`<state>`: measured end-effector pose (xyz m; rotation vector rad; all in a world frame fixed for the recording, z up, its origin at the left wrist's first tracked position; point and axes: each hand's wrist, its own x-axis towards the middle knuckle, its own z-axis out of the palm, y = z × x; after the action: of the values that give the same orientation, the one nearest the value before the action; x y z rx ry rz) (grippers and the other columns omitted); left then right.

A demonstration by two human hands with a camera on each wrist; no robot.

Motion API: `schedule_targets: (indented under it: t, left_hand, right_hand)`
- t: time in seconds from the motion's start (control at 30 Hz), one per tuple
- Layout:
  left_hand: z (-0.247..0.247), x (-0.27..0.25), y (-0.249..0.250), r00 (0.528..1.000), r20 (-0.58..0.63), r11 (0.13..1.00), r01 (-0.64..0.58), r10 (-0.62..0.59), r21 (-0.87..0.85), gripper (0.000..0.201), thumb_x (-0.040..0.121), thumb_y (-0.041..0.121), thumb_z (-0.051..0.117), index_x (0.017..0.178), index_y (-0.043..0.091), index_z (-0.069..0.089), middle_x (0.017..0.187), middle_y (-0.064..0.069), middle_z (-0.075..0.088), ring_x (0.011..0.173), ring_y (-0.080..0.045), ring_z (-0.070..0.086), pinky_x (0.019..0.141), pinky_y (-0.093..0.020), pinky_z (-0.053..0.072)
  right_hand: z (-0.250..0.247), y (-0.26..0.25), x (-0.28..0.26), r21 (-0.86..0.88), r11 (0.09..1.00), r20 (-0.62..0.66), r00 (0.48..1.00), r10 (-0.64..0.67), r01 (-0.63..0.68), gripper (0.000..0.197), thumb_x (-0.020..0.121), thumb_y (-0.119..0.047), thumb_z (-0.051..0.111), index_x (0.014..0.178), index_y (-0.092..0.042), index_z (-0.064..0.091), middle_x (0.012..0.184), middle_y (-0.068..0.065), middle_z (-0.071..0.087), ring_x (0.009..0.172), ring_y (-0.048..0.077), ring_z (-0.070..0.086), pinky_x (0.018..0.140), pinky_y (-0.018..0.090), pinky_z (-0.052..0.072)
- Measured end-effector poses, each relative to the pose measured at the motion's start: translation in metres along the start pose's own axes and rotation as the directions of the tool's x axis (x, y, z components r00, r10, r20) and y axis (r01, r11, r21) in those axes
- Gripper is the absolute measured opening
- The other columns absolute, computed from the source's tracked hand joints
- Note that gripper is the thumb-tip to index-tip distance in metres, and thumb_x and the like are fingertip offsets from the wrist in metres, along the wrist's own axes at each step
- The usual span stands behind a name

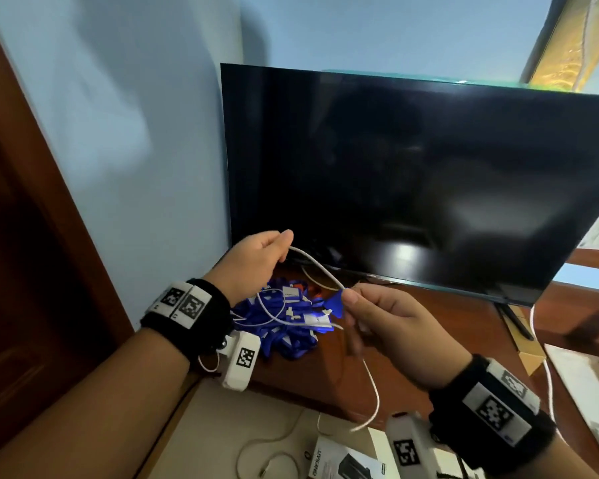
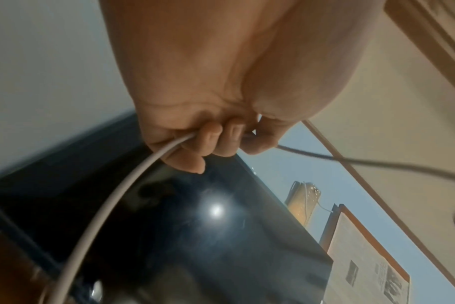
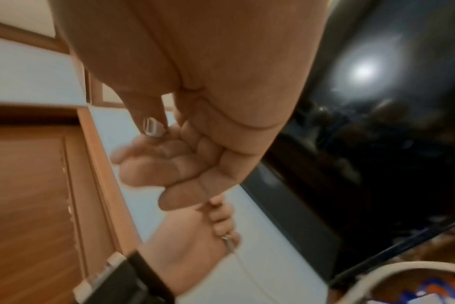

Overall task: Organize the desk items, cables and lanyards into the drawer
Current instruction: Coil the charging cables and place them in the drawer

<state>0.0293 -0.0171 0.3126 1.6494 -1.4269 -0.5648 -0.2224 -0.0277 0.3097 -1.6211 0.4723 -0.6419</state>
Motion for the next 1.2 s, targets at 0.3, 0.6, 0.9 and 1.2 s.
schedule_targets:
  t: [0.3,0.6,0.9,1.2]
  left_hand:
    - [0.09,-0.027,-0.013,0.965,0.246,0.941,0.159,-0.085,-0.298,0.051,0.11,0.044,0.041,0.065,0.022,0.045,0.058,0.004,0.036,0.053,-0.012,0.038,0.062,-0.033,0.044]
    - [0.073,-0.073,0.016,0.914,0.405,0.992,0.069,-0.019,-0.11,0.052,0.095,0.07,0.033,0.074,0.028,0.057,0.068,0.009,0.05,0.066,-0.008,0.049,0.072,-0.029,0.049]
    - [0.001,-0.036,0.084,0.948,0.08,0.908,-0.318,0.308,0.274,0.061,0.104,0.061,0.038,0.065,0.023,0.067,0.064,0.003,0.063,0.063,-0.009,0.062,0.064,-0.023,0.046]
    - [0.016,0.02,0.074,0.976,0.026,0.971,-0.216,0.214,0.105,0.065,0.106,0.058,0.042,0.055,0.018,0.041,0.049,0.007,0.037,0.047,-0.01,0.039,0.05,-0.021,0.034]
  right_hand:
    - [0.017,-0.054,0.027,0.472,0.856,-0.282,0.956,-0.081,0.211,0.03,0.098,-0.021,0.052,0.11,0.003,0.065,0.108,0.024,0.075,0.103,0.036,0.075,0.094,0.044,0.06]
    - [-0.045,-0.049,0.039,-0.356,0.898,-0.447,0.796,-0.407,0.259,0.024,0.105,-0.012,0.054,0.085,-0.002,0.061,0.107,0.001,0.075,0.124,0.001,0.062,0.108,0.02,0.044]
    - [-0.03,-0.003,0.021,-0.381,0.921,-0.33,0.942,-0.059,-0.076,0.026,0.107,-0.023,0.051,0.084,-0.02,0.062,0.079,0.002,0.076,0.072,0.019,0.07,0.075,0.042,0.056]
    - [0.007,-0.027,0.019,0.293,0.95,-0.231,0.972,-0.036,0.105,0.034,0.103,-0.018,0.042,0.083,-0.002,0.065,0.052,0.004,0.025,0.043,0.018,0.022,0.055,0.03,0.041]
